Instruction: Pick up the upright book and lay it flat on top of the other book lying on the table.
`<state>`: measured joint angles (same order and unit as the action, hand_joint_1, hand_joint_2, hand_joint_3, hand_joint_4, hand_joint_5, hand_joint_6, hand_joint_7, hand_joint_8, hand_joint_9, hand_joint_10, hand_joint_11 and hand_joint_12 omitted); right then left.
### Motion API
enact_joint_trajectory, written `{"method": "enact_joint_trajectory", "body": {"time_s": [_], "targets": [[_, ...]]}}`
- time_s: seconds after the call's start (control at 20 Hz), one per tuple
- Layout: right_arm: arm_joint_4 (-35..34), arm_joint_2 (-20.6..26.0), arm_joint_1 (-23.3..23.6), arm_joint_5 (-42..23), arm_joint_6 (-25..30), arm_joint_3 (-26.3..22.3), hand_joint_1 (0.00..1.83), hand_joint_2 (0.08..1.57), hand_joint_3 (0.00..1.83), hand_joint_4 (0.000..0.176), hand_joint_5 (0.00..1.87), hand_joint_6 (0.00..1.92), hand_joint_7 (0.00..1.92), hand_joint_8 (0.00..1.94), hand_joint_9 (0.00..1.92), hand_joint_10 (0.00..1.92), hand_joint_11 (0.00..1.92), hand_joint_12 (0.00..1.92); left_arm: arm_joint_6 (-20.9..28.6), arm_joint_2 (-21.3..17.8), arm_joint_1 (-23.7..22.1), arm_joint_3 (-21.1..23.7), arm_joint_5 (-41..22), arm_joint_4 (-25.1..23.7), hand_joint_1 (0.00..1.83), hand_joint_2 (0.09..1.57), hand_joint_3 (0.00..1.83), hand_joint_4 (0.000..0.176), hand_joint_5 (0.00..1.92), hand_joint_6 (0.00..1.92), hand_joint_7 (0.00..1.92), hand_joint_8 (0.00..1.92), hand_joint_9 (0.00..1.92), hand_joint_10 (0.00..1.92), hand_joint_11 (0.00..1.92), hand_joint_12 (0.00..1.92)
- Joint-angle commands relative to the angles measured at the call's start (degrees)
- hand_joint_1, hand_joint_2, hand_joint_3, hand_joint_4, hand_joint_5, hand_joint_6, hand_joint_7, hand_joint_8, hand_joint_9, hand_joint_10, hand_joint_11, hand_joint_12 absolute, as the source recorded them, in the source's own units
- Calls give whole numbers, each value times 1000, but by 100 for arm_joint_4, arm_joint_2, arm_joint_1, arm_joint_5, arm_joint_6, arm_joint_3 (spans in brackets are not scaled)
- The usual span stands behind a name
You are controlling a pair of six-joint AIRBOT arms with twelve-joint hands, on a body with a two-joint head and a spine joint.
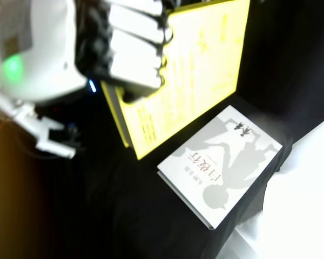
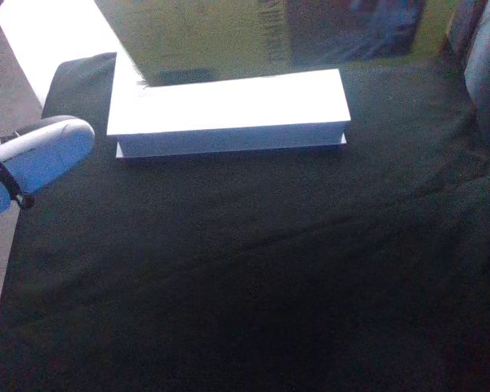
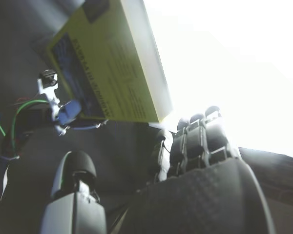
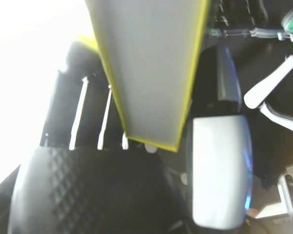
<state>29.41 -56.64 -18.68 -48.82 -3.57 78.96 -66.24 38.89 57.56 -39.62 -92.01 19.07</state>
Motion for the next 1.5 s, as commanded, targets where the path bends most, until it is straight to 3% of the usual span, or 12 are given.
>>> {"method": "enact_joint_trajectory", "body": {"time_s": [0.0,0.1,0.2,0.25,0.35,0.4,0.45,0.85,0.9,1.15,1.3,1.45], "targets": [[-464,-29,166,-327,-5,64,1105,1235,4,0,752,1335,1213,1633,1391,1741,1387,1916,20,-23,-9,-8,-703,-96,387,1043,0,176,0,0,0,0,0,0,0,0],[-493,-134,317,-110,-49,213,1113,1225,0,0,772,1307,1231,1929,1398,1914,1482,1921,20,27,-4,-3,-698,-114,362,1045,0,176,0,0,0,0,0,0,0,0],[-490,-301,463,-9,-51,384,1188,1251,2,0,679,1227,869,1633,1082,1798,1109,1921,20,97,-3,-22,-627,-116,396,1065,0,176,0,0,0,0,0,0,0,0],[-482,-375,540,5,-52,469,1227,1209,0,0,702,1230,944,1325,1005,1486,947,1777,20,149,-4,-53,-599,-117,415,1090,8,176,0,0,0,0,0,0,0,0],[-483,-667,612,6,-53,706,1332,1196,0,0,646,1264,909,1172,904,1449,779,1736,20,250,-6,-125,-549,-118,418,1101,11,168,0,0,0,0,0,0,0,0],[-482,-803,613,6,-53,807,1191,1262,7,0,673,1376,748,1492,976,1847,962,1914,20,272,-5,-133,-550,-118,439,1111,14,143,0,0,0,0,0,0,0,0],[-476,-961,613,5,-53,917,1186,1276,6,0,624,1294,783,1582,934,1850,909,1920,20,306,-2,-151,-549,-127,440,1110,13,147,0,0,0,0,0,0,0,0],[-446,-1535,613,247,-52,1485,1344,1183,0,0,739,1047,933,1203,845,1517,648,1817,20,375,-34,-243,-545,-320,444,1107,8,121,0,0,0,0,0,0,0,0],[-444,-1623,612,351,-52,1592,1352,1204,3,0,643,1240,916,1150,765,1528,560,1720,20,370,-34,-239,-589,-323,462,1101,4,124,0,0,0,0,0,0,0,0],[-454,-1744,179,377,-51,1614,1350,1217,1,0,613,1243,863,1292,756,1504,609,1739,20,362,-29,-222,-673,-310,408,1110,6,111,0,0,0,0,0,0,0,0],[-604,-1727,-240,373,-51,1544,1362,1178,0,0,671,1209,966,1065,822,1431,665,1682,20,345,-24,-204,-702,-293,409,1132,16,107,0,0,0,0,0,0,0,0],[-718,-1725,-598,378,-51,1544,1241,1186,3,0,747,1119,952,1305,916,1454,801,1711,20,330,-19,-195,-703,-268,385,1139,14,110,0,0,0,0,0,0,0,0]]}}
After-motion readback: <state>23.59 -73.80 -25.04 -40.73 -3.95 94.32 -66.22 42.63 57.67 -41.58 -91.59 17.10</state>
